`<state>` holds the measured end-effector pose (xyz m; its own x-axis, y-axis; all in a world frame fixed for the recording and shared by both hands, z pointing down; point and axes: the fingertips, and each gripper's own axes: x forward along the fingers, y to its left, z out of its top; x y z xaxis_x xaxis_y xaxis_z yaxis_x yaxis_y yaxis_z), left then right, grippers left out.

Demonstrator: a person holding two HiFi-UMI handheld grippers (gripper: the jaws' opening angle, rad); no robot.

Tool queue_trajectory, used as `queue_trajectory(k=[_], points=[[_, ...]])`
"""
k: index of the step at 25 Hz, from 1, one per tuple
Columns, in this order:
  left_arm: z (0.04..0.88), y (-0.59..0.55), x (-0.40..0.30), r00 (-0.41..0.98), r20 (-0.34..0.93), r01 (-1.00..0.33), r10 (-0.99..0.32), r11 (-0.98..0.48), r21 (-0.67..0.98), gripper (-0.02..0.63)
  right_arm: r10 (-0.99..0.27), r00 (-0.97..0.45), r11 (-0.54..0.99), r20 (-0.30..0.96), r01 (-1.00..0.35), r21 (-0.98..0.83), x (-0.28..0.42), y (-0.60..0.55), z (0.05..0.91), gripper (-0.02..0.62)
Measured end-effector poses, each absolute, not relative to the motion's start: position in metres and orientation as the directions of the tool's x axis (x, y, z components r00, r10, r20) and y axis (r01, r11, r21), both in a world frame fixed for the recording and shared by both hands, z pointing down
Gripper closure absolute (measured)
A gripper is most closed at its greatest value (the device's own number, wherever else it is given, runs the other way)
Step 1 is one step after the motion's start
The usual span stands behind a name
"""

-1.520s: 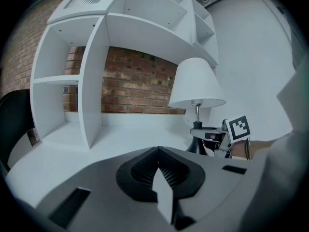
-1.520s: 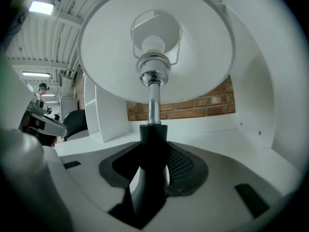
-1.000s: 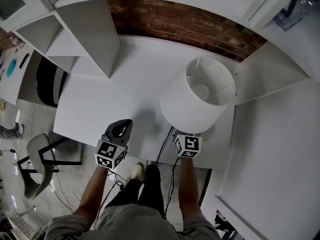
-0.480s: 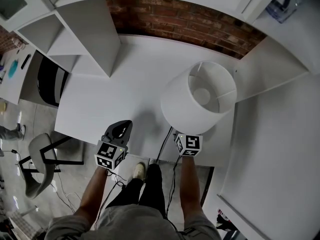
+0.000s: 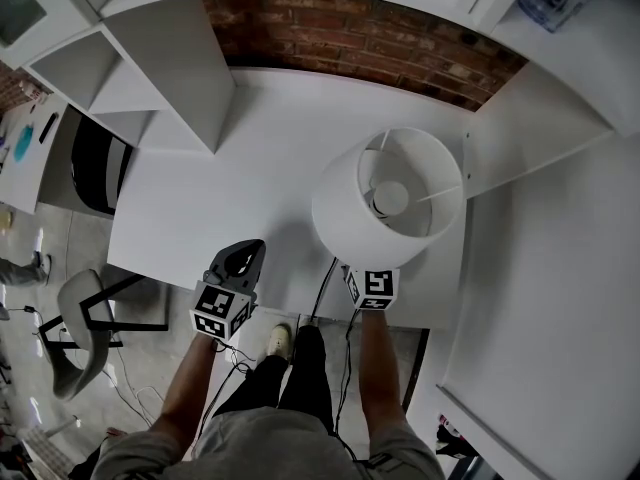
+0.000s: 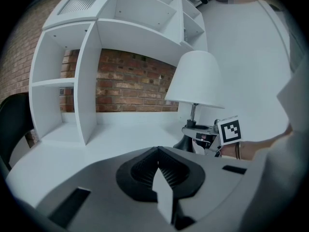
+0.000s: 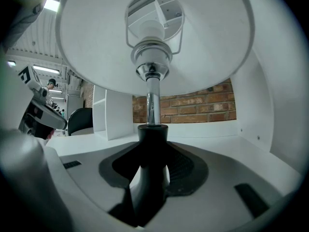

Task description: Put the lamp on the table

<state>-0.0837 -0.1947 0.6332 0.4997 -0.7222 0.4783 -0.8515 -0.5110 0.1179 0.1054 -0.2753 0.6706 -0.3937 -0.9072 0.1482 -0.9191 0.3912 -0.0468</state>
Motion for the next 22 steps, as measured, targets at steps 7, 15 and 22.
queue_trajectory(k=[7, 15, 22], points=[[0.636, -0.189, -0.091, 0.497, 0.480, -0.854, -0.723, -0.504, 0.125, 0.600, -0.909, -0.391, 0.394, 0.144, -0.919, -0.011, 0.100, -0.271, 0.673, 0.433], [0.640, -0.182, -0.096, 0.499, 0.481, -0.851, -0.721, -0.512, 0.115, 0.601, -0.921, -0.374, 0.375, 0.113, -0.927, -0.014, 0.101, -0.270, 0.670, 0.432], [0.638, -0.180, -0.097, 0.509, 0.485, -0.844, -0.711, -0.522, 0.121, 0.601, -0.924, -0.364, 0.363, 0.120, -0.931, -0.035, 0.101, -0.270, 0.672, 0.431]])
